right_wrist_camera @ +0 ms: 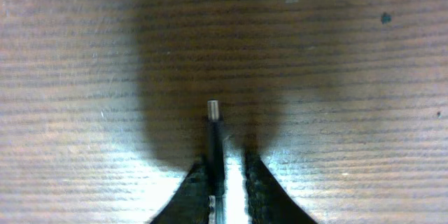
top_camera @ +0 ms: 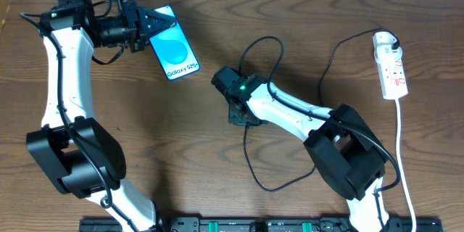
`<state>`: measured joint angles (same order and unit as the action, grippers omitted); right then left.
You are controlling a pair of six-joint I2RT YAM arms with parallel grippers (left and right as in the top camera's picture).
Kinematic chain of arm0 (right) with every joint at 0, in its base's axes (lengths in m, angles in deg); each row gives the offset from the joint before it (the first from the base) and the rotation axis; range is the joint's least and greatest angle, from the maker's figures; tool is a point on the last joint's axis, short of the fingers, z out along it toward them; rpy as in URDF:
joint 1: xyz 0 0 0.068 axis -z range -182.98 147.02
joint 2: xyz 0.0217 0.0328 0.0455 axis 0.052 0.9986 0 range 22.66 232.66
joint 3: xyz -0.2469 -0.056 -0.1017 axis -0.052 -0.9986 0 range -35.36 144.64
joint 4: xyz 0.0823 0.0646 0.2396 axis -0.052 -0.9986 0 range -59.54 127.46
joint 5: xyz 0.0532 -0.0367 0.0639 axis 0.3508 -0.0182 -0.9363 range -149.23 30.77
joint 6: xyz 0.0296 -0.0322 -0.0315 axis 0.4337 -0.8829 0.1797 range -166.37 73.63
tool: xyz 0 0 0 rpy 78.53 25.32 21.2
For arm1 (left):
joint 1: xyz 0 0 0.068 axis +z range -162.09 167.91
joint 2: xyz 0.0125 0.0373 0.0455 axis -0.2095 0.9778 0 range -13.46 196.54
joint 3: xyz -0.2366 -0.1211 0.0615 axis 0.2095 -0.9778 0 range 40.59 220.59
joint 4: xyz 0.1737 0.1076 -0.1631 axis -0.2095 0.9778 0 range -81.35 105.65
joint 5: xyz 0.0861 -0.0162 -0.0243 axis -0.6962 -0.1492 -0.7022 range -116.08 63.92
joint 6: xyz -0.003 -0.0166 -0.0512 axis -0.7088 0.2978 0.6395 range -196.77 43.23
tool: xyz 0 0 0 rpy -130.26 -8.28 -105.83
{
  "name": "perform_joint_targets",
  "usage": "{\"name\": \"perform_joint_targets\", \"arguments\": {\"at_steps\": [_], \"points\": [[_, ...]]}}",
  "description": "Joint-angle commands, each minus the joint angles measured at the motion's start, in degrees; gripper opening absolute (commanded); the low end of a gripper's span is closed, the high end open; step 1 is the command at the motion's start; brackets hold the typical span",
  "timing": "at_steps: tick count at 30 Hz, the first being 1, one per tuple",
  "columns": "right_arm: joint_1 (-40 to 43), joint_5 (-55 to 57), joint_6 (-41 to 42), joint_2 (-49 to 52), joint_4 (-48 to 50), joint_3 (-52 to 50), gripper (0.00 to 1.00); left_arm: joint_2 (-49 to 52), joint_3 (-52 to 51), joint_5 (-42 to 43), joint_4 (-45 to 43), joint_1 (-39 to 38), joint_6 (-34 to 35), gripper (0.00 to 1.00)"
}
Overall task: Plug charger to phone and switch on socket
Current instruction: 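Lower the right gripper and grasp the black cable's USB-C plug, then lift the plug with the right gripper toward the phone's bottom edge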
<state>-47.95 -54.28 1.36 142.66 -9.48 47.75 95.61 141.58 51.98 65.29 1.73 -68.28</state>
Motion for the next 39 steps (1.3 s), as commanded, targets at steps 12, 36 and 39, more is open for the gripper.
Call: {"name": "perform_joint_targets", "arguments": {"at_steps": [12,36,39], "points": [[1.1,-4.0,-1.4,2.2,0.0,0.0,0.01,-0.6,1.1,2.1,0.3,0.3,-0.9,0.07],[15.3,-94.4,-27.1,2.1,33.8,0.0,0.01,-0.6,1.1,10.2,-29.6,0.3,25.3,0.07],[15.3,-94.4,-26.1,2.1,36.0,0.0,0.01,-0.6,1.1,9.8,-36.2,0.3,30.7,0.07]]}}
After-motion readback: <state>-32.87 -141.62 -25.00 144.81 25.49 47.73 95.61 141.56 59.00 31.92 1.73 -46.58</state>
